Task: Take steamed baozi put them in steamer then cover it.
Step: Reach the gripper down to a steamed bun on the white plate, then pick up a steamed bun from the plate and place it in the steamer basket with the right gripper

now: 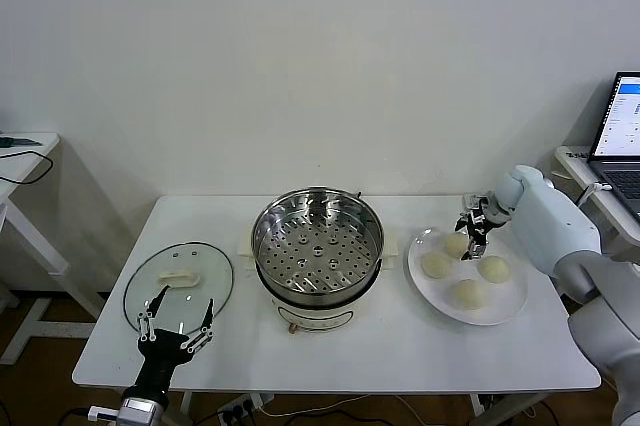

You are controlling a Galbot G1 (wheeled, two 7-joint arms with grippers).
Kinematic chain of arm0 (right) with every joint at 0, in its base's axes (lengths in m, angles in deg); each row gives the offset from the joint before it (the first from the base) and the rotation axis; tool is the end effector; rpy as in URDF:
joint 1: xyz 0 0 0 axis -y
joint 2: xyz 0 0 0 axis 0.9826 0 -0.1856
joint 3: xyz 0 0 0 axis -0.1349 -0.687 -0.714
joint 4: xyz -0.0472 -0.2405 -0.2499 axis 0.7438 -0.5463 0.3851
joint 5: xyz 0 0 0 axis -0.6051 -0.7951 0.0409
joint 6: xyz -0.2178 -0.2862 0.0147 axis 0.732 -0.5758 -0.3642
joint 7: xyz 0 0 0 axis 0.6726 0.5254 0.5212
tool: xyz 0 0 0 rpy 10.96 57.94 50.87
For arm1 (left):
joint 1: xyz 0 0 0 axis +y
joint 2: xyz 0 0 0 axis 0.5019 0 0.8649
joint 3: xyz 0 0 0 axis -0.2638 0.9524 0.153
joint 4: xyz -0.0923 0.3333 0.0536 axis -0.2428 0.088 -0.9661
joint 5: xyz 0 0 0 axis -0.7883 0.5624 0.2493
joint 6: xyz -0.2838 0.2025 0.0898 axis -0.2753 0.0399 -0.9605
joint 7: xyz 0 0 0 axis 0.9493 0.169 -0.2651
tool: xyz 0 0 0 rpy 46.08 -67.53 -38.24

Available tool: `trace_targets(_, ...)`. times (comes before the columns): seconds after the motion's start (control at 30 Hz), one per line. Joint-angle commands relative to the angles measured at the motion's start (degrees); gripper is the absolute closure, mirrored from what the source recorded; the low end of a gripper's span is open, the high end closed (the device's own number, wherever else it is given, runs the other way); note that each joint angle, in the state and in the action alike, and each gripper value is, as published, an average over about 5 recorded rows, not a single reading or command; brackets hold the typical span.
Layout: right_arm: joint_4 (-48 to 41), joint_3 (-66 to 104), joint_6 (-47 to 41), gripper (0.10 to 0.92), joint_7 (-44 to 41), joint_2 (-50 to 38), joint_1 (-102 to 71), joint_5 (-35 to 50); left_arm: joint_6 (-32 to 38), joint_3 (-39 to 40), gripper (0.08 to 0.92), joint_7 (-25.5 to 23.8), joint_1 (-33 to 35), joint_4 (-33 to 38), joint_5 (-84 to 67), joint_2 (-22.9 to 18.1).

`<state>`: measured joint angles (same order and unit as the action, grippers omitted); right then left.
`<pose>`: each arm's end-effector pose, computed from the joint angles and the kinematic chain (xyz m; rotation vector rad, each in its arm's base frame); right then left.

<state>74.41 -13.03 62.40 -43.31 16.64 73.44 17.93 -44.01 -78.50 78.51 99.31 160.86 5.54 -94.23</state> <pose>0.6213 -0.2144 -0.2346 1.1200 -1.4777 1.3151 0.1408 0.0642 -0.3059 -0.1196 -3.0051 -0.6074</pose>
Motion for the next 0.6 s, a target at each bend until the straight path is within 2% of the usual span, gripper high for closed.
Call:
trace_targets(0.03, -1.75, -0.11, 0.34, 0.248, 1.0, 1.08, 0.41, -1.32, -0.06, -0.06, 0.177, 0.05, 0.04, 0.1, -0.03, 0.02)
trace_targets(0.3, 3.88, -3.49, 0.57, 0.337, -1.02, -1.39, 1.05, 2.76, -0.15, -0.26, 0.177, 0.18, 0.11, 0.58, -0.13, -0.06)
trace_targets(0.47, 13.93, -8.39, 3.18, 0.356, -3.02, -5.99, 3.92, 7.99, -0.24, -0.32, 0.177, 0.2, 0.16, 1.15, -0.14, -0.12)
trace_targets(0.6, 23.59, -14.25, 10.14, 0.361, -4.89, -9.81, 10.34, 11.44, -0.28, -0.41, 0.177, 0.24, 0.24, 1.58, -0.15, -0.14)
